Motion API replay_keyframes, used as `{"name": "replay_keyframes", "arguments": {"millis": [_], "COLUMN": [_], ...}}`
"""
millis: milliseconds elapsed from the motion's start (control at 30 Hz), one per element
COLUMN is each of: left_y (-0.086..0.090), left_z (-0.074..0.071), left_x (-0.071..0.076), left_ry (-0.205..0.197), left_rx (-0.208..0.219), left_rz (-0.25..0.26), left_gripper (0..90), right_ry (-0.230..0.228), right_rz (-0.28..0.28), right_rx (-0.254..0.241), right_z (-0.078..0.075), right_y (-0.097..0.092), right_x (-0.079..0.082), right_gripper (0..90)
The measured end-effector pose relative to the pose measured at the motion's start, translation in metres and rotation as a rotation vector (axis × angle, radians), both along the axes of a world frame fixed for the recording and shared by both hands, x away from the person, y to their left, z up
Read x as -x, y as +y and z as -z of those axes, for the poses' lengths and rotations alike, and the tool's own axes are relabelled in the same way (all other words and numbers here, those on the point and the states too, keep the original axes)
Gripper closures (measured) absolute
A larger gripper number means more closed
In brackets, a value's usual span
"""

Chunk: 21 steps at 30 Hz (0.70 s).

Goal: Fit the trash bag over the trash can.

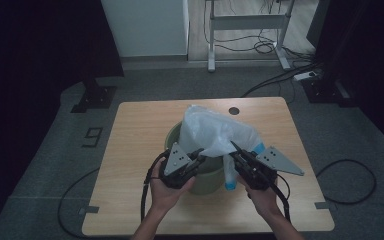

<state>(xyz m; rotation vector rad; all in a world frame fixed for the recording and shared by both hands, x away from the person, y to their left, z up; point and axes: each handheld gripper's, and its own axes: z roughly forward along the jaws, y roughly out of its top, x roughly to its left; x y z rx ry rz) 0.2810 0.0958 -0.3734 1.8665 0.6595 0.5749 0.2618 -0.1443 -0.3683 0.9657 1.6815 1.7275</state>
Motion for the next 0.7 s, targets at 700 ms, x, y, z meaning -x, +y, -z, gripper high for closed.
{"name": "replay_keyframes", "arguments": {"millis": [700], "left_y": [0.066], "left_z": [-0.006], "left_x": [-0.011], "left_ry": [0.037], "left_rx": [0.255], "left_rz": [-0.136], "left_gripper": [90.0], "right_ry": [0.033], "right_rz": [0.126], "right_rx": [0.078], "right_z": [0.052], "right_y": [-0.010], "right_x": [0.029], "right_gripper": [48.5]}}
